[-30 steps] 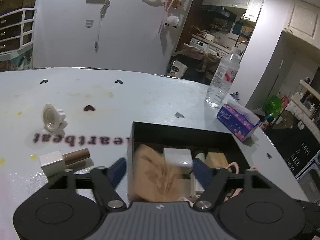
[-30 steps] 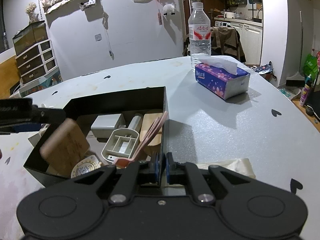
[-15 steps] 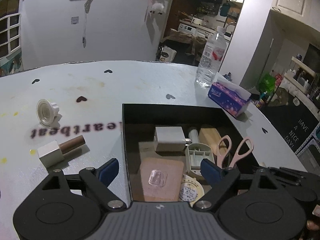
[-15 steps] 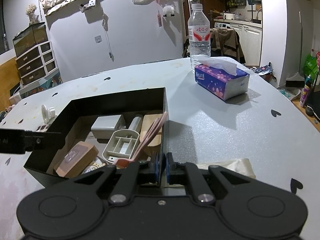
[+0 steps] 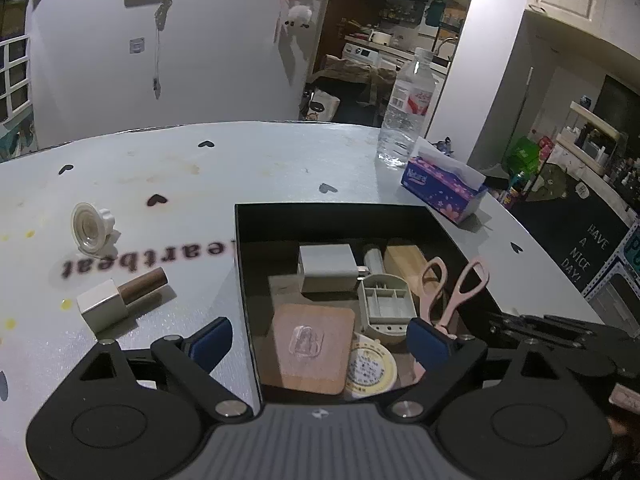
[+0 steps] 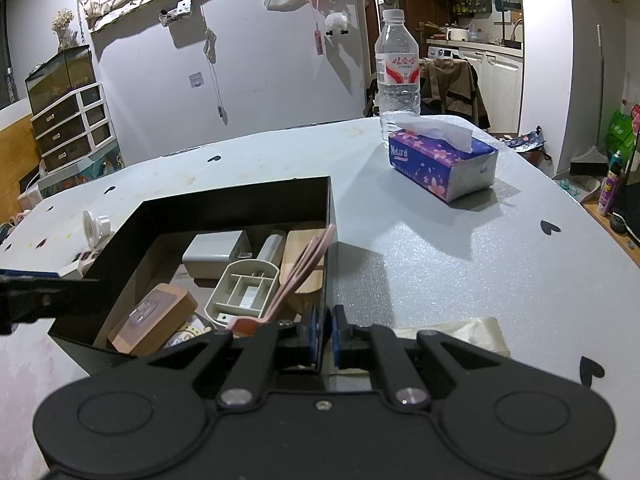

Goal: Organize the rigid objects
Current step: 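Move the left gripper to the white-capped brown tube and grasp it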

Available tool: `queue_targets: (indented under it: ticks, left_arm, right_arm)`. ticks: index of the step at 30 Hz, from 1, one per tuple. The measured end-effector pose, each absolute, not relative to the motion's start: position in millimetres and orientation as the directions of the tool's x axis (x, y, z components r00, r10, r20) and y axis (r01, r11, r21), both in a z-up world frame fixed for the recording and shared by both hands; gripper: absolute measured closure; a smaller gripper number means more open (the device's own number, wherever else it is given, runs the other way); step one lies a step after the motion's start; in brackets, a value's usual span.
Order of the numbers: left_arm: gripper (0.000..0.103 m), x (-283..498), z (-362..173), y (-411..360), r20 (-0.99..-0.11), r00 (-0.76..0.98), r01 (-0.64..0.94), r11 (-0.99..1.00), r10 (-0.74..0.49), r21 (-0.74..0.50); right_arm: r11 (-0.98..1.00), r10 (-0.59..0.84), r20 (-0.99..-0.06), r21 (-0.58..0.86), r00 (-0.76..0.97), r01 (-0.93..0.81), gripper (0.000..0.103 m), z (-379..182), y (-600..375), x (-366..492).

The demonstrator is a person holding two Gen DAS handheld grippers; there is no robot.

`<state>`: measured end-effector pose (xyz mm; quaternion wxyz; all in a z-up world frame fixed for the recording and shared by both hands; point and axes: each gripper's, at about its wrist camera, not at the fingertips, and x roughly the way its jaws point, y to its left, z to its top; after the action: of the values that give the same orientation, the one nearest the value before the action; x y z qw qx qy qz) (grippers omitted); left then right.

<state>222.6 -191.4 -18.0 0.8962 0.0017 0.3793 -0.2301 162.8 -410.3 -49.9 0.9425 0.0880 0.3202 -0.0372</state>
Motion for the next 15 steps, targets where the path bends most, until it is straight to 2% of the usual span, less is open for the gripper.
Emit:
queue_targets:
  ticks: [3,15]
  left_arm:
    - [0.001,219,-18,-187,-0.676,0.612,0.413,0.895,-0.411,-0.170]
    - [0.000,209,-30,-144,-0.682,0.630,0.345,0.920,-0.373,-0.184]
  right_arm:
    - [0.982,-0.014,-0.610,0.141,0.792,0.127,0.095,-50,-410,163]
    - [0.983,-0.023,-0.611,0.130,0.791,0.129,0.095,-48,-409,162]
